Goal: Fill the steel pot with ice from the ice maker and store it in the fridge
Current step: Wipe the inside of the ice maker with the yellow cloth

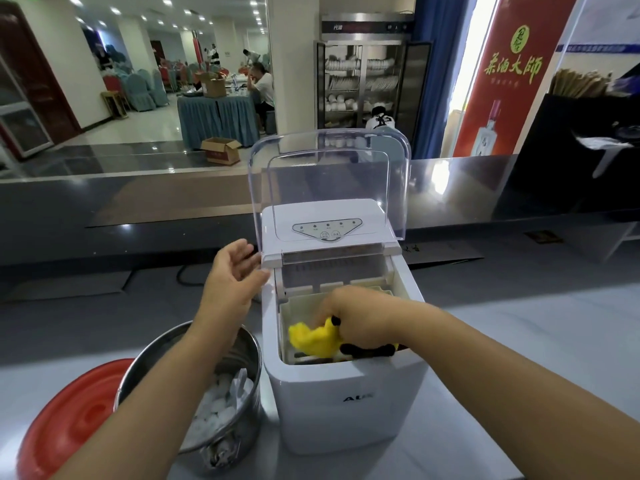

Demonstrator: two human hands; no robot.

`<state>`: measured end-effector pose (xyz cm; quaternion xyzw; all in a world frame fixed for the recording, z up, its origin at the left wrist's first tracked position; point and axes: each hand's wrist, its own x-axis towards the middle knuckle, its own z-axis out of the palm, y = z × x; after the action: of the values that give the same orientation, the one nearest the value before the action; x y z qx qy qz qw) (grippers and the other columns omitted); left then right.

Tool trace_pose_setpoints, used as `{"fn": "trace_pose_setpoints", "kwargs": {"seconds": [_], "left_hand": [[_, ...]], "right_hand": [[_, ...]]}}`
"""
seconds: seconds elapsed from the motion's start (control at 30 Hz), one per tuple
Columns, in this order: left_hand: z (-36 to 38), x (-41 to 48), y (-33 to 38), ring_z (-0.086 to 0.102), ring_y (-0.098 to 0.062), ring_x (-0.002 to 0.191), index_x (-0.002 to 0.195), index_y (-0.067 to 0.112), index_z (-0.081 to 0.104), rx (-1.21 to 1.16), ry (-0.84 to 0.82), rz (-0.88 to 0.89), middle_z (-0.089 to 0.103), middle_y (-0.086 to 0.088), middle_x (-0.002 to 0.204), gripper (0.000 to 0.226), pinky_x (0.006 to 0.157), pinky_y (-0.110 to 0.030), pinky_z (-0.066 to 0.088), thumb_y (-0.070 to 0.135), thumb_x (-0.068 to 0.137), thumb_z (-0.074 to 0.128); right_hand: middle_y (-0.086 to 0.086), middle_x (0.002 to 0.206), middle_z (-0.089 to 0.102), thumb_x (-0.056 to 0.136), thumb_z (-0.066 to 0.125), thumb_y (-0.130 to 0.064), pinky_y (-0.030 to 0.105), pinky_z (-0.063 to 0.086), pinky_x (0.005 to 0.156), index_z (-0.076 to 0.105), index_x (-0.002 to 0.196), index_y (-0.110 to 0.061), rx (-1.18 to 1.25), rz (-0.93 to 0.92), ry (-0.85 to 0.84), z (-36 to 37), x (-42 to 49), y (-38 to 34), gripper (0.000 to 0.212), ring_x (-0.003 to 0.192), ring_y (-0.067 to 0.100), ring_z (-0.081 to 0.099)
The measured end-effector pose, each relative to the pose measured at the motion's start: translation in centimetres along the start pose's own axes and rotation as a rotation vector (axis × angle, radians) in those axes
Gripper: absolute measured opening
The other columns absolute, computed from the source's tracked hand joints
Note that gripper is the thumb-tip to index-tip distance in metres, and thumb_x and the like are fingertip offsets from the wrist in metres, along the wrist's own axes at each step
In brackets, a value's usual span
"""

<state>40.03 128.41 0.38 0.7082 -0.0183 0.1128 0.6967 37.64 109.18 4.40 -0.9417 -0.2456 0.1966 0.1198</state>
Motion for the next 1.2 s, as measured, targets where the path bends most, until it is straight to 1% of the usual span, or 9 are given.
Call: {"fn": "trace_pose_setpoints", "kwargs": {"seconds": [0.13, 0.23, 0.33, 0.47, 0.7, 0.9, 0.97, 1.07, 1.2], "left_hand": [[-1.0, -1.6, 0.4, 0.059, -0.010, 0.082, 0.092, 0.022, 0.058, 0.247, 0.085, 0.243, 0.062, 0.000, 0.089, 0.014, 0.076, -0.023, 0.050, 0.008, 0.092, 0.055], [-1.3, -2.2, 0.6, 0.054, -0.007, 0.082, 0.078, 0.025, 0.063, 0.484, -0.134, 0.493, 0.060, 0.009, 0.077, 0.022, 0.072, -0.014, 0.042, 0.028, 0.090, 0.045], [-1.7, -2.0, 0.1, 0.048, 0.003, 0.096, 0.074, 0.025, 0.071, 0.796, -0.397, 0.627, 0.062, 0.018, 0.078, 0.041, 0.087, -0.008, 0.030, 0.036, 0.091, 0.035], [-2.0, -1.8, -0.1, 0.044, 0.004, 0.097, 0.072, 0.028, 0.071, 0.978, -0.501, 0.717, 0.063, 0.016, 0.081, 0.045, 0.095, -0.011, 0.021, 0.034, 0.092, 0.032], [-2.0, -1.5, -0.8, 0.041, 0.006, 0.101, 0.067, 0.029, 0.067, 0.932, -0.519, 0.672, 0.059, 0.016, 0.080, 0.046, 0.096, -0.009, 0.017, 0.034, 0.092, 0.029], [-1.4, -1.8, -1.4, 0.045, 0.002, 0.095, 0.061, 0.026, 0.063, 0.876, -0.482, 0.669, 0.058, 0.016, 0.075, 0.046, 0.097, -0.018, 0.023, 0.034, 0.091, 0.029], [-1.5, -1.9, -1.5, 0.047, 0.002, 0.098, 0.062, 0.028, 0.063, 0.834, -0.481, 0.653, 0.057, 0.019, 0.076, 0.045, 0.098, -0.018, 0.025, 0.033, 0.092, 0.030], [-1.8, -1.8, -1.7, 0.047, 0.003, 0.100, 0.064, 0.027, 0.064, 0.788, -0.469, 0.649, 0.057, 0.023, 0.078, 0.045, 0.099, -0.016, 0.025, 0.032, 0.094, 0.030], [-1.3, -1.7, -1.9, 0.046, -0.001, 0.092, 0.071, 0.019, 0.066, 0.779, -0.455, 0.675, 0.061, 0.010, 0.077, 0.051, 0.097, -0.007, 0.022, 0.035, 0.100, 0.027]], "right_hand": [[0.002, 0.099, 0.062, 0.081, 0.054, -0.004, 0.044, 0.054, 0.077, 0.065, 0.085, -0.032, 0.070, -0.045, 0.193, 0.5, 1.3, 0.1, 0.031, 0.091, 0.027, 0.060], [-0.001, 0.125, 0.057, 0.084, 0.061, -0.014, 0.038, 0.050, 0.086, 0.063, 0.120, -0.029, -0.120, -0.106, 0.175, 1.9, 2.7, -0.3, 0.040, 0.108, 0.025, 0.055], [-0.002, 0.131, 0.050, 0.086, 0.063, -0.024, 0.033, 0.045, 0.084, 0.062, 0.122, -0.032, -0.279, -0.197, 0.226, 2.3, 3.2, 0.0, 0.036, 0.113, 0.024, 0.049], [0.000, 0.136, 0.043, 0.088, 0.063, -0.023, 0.036, 0.044, 0.084, 0.061, 0.122, -0.030, -0.462, -0.153, 0.209, 2.9, 3.3, -0.3, 0.035, 0.116, 0.026, 0.044], [0.005, 0.119, 0.050, 0.082, 0.066, -0.028, 0.035, 0.040, 0.067, 0.064, 0.108, -0.018, -0.521, 0.111, 0.193, 2.5, 2.5, 0.5, 0.028, 0.106, 0.029, 0.051], [0.005, 0.112, 0.055, 0.086, 0.058, -0.020, 0.035, 0.042, 0.071, 0.059, 0.104, -0.013, -0.437, 0.294, 0.176, 1.3, 1.0, 0.5, 0.020, 0.103, 0.030, 0.056], [0.003, 0.096, 0.057, 0.084, 0.057, -0.015, 0.032, 0.043, 0.068, 0.057, 0.090, -0.015, -0.440, 0.332, 0.162, 0.9, 0.8, 0.2, 0.006, 0.089, 0.028, 0.058], [-0.001, 0.069, 0.044, 0.083, 0.055, -0.012, 0.030, 0.044, 0.064, 0.044, 0.068, -0.015, -0.429, 0.356, 0.157, 0.3, 0.8, 0.3, 0.019, 0.074, 0.025, 0.051], [0.002, 0.065, 0.043, 0.083, 0.053, -0.011, 0.026, 0.035, 0.051, 0.041, 0.061, -0.015, -0.324, 0.233, 0.094, 0.5, 1.3, 0.7, 0.025, 0.066, 0.024, 0.048]]}}
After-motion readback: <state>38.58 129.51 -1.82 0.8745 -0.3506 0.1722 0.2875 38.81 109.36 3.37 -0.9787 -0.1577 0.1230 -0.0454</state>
